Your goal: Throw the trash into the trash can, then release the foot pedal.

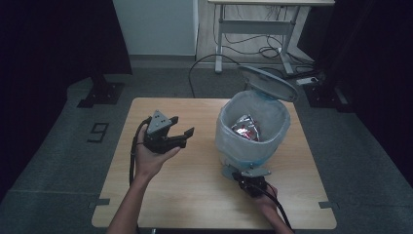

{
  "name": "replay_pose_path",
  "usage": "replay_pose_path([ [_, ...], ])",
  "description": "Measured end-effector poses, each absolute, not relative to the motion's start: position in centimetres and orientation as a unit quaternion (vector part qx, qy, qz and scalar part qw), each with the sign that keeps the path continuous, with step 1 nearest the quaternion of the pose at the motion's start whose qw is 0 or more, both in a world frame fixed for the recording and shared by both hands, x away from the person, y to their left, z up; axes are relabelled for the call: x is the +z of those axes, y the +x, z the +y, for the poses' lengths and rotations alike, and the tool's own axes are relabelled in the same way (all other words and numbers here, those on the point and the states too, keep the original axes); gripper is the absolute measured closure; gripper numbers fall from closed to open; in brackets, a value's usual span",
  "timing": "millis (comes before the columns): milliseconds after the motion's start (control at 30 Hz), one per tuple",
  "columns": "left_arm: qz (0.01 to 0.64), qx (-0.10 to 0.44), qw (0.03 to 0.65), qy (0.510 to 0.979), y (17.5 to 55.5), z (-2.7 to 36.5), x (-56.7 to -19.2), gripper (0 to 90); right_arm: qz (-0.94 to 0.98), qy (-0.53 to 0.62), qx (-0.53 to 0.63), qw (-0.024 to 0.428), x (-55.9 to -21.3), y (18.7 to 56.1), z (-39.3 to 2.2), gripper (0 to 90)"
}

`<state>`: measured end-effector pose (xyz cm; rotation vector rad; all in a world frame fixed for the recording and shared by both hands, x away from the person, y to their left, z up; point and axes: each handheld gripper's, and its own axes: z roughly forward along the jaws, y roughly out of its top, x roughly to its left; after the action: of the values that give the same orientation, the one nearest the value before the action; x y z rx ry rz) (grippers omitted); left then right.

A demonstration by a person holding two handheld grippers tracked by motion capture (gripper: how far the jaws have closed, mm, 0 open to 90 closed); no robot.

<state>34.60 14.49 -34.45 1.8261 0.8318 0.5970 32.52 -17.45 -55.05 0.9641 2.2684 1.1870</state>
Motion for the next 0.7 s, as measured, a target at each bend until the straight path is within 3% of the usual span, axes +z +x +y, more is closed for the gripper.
replay_pose_path([
  [300, 0.348, 0.245, 0.499, 0.755, 34.3, 14.9, -34.9, 32.7, 0.806, 0.348, 0.434, 0.202, -55.0, 32.4, -17.6, 90.0],
  [367, 0.349, 0.244, 0.499, 0.755, 34.3, 14.9, -35.0, 32.7, 0.8, 0.351, 0.439, 0.209, -54.9, 32.3, -17.6, 70.2],
  [700, 0.354, 0.243, 0.496, 0.754, 33.9, 15.6, -35.9, 32.5, 0.786, 0.349, 0.455, 0.232, -54.1, 30.2, -18.2, 45.3],
])
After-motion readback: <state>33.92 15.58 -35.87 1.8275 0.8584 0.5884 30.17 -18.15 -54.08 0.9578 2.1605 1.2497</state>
